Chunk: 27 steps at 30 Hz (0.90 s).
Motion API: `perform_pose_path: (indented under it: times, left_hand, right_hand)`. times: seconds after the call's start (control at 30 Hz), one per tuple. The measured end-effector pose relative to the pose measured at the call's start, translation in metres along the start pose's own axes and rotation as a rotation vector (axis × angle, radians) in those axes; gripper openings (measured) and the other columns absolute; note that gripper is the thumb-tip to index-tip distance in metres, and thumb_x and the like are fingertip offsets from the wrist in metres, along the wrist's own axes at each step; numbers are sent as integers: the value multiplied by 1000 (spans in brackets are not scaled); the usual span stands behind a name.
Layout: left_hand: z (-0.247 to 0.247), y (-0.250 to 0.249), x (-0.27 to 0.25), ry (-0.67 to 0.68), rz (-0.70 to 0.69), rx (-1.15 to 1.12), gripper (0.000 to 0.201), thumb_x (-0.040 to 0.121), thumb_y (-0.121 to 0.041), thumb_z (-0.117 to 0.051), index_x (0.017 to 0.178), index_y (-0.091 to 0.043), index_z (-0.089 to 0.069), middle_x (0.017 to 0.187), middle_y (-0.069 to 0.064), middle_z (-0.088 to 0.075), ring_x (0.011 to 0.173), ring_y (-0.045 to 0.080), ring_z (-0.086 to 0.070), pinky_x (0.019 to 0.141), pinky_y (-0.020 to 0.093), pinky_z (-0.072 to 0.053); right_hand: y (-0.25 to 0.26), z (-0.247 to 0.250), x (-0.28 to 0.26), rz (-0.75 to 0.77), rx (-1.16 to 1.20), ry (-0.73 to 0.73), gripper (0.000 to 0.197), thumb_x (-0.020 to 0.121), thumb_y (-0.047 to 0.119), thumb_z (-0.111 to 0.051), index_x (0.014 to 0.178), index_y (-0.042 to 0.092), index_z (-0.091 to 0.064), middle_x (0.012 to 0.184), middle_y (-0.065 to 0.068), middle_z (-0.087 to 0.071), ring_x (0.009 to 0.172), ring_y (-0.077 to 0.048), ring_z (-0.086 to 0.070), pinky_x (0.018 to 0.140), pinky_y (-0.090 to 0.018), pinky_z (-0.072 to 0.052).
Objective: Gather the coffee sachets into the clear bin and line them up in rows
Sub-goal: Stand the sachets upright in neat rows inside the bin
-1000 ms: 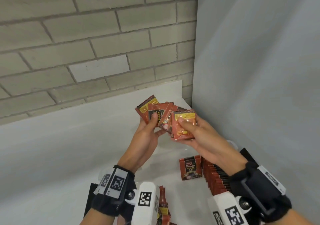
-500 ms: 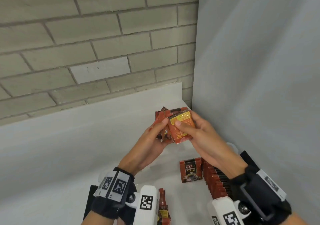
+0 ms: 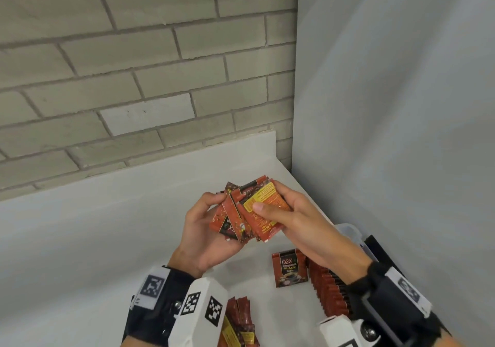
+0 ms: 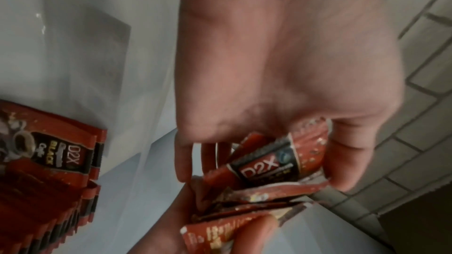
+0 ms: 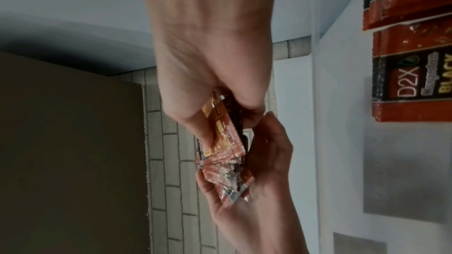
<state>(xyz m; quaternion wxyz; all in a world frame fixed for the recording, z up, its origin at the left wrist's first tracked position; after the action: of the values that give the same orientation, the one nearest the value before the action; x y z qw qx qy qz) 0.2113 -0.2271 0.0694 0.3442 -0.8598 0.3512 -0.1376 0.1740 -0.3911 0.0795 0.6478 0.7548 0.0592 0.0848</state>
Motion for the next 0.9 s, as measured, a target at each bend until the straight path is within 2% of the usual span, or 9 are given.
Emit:
perform_pose_path:
  times: [0.17, 0.27, 0.33, 0.4, 0.5, 0.63, 0.73, 0.8, 0.9]
  left_hand:
    - [-8, 10, 5, -57, 8, 114, 56, 56, -32, -89, 104, -8, -73, 104, 16, -66, 95, 28, -64, 91, 40, -40]
    - [-15, 16, 5, -67, 28, 156, 56, 48, -15, -92, 100, -5, -75, 101, 16, -69, 96, 26, -68, 92, 40, -52]
    - [-15, 15, 6, -68, 29, 89, 55, 44, -5, -88, 97, -2, -75, 98, 18, -70, 90, 27, -70, 77, 38, -58]
    - [-17, 14, 6, -70, 31, 52, 50, 49, 0, -80, 98, -2, -74, 100, 18, -70, 89, 27, -70, 73, 37, -57]
    - [-19, 16, 7, -123, 56, 99, 35, 64, 3, -57, 96, -1, -71, 95, 15, -69, 79, 22, -69, 65, 32, -56]
    - [-22, 14, 7, -250, 58, 142, 25, 64, 0, -45, 72, -2, -68, 73, 12, -64, 65, 19, -64, 57, 26, -53]
    - [-25, 13, 6, -297, 88, 210, 24, 68, -3, -45, 57, -8, -66, 59, 9, -57, 58, 16, -61, 54, 26, -52]
    - [-30, 14, 5, -271, 125, 267, 17, 70, -7, -50, 62, -10, -64, 59, 8, -57, 58, 14, -61, 55, 25, -51]
    - [-30, 15, 4, -220, 172, 326, 18, 70, -14, -60, 87, -11, -62, 72, 7, -63, 71, 15, -66, 62, 26, -52]
  right_hand:
    - [-8, -7, 1, 9, -4, -7, 42, 90, 34, -58, 127, 24, -44, 118, -2, -65, 109, -15, -64, 96, -34, -51]
    - [-12, -11, 2, 11, -154, 33, 39, 97, 39, -45, 133, 26, -35, 126, 1, -56, 115, -9, -59, 93, -25, -52]
    - [-11, -11, 3, 29, -364, -19, 29, 103, 35, -35, 131, 26, -36, 124, 6, -43, 117, -5, -47, 90, -18, -49]
    - [-12, -11, 5, 96, -619, -132, 29, 102, 38, -29, 129, 29, -37, 114, 12, -29, 115, -1, -32, 94, -18, -40]
    - [-12, -10, 4, 196, -766, -232, 59, 87, 44, -33, 145, 36, -22, 116, 20, -19, 119, 0, -19, 108, -25, -29]
    - [-5, -12, -2, 372, -784, -7, 71, 84, 52, -55, 142, 57, -13, 149, 19, -15, 142, -1, -4, 119, -40, -13]
    - [-9, -13, -7, 316, -911, 214, 93, 76, 55, -72, 141, 61, -6, 153, 24, -2, 140, 10, 13, 121, -38, 3]
    - [-10, -11, -6, 279, -927, 213, 102, 74, 49, -77, 139, 64, -1, 145, 26, -8, 138, 6, -2, 121, -39, -15]
    - [-10, -10, -4, 318, -940, 145, 96, 75, 44, -78, 142, 60, -10, 127, 14, -24, 123, -6, -26, 105, -32, -41]
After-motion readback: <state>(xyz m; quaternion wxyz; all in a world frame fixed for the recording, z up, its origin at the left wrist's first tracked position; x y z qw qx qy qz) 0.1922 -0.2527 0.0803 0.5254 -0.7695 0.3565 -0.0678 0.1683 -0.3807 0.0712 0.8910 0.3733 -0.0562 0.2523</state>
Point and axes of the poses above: each hand's wrist, its own x-axis towards the middle knuckle, its own z-axis out of the back of the hand, y = z × x, the point moved 1 cm from there along x, towards the middle knuckle
